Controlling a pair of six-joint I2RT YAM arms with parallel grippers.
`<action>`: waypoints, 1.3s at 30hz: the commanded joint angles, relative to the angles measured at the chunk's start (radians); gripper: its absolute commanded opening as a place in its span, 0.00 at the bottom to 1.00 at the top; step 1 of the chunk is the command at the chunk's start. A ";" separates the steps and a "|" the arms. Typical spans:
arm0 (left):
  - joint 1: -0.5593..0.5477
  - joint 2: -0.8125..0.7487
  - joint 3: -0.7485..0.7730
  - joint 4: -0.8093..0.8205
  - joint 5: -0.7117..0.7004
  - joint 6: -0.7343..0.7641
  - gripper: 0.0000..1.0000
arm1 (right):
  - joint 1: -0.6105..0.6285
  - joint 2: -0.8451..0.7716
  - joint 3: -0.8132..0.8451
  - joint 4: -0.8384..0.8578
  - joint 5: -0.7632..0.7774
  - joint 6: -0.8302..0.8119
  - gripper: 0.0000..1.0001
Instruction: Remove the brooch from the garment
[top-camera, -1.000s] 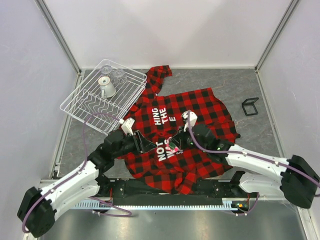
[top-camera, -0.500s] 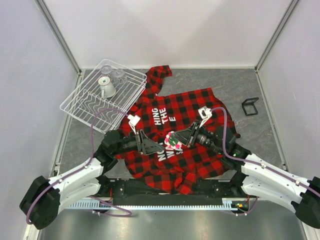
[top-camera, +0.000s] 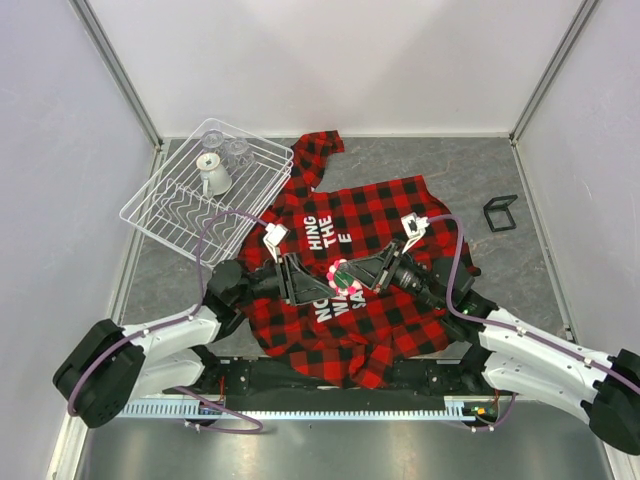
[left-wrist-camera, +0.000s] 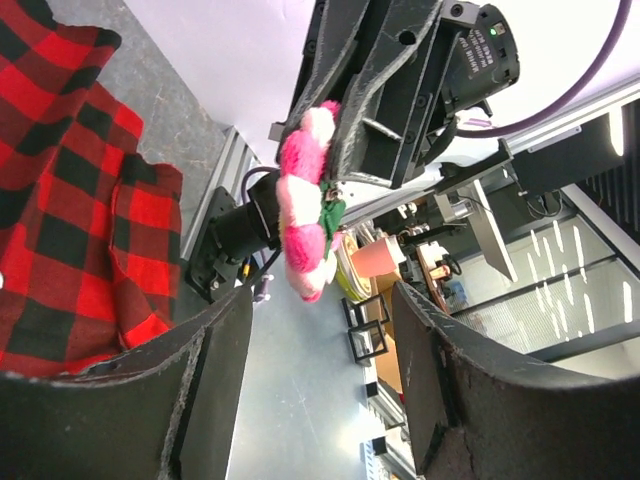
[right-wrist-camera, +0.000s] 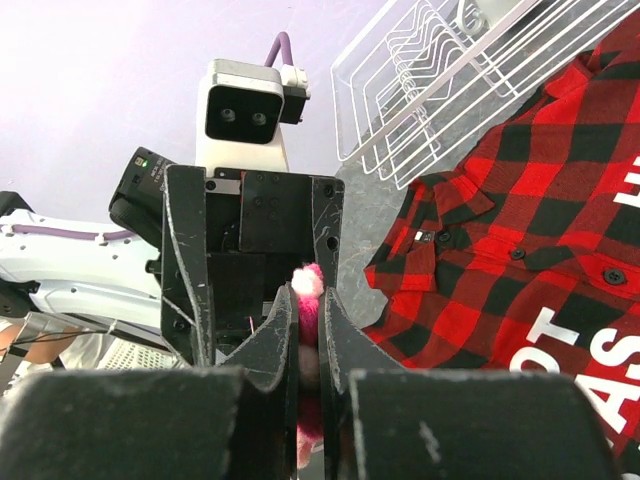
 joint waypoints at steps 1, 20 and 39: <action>-0.020 0.010 0.050 0.085 -0.012 -0.035 0.66 | -0.002 0.010 -0.004 0.076 0.007 0.006 0.00; -0.142 0.043 0.110 -0.084 -0.295 0.062 0.54 | -0.001 -0.020 -0.013 0.040 0.068 -0.021 0.00; -0.144 0.071 0.053 0.063 -0.344 -0.006 0.48 | 0.016 -0.048 -0.012 0.014 0.081 -0.035 0.00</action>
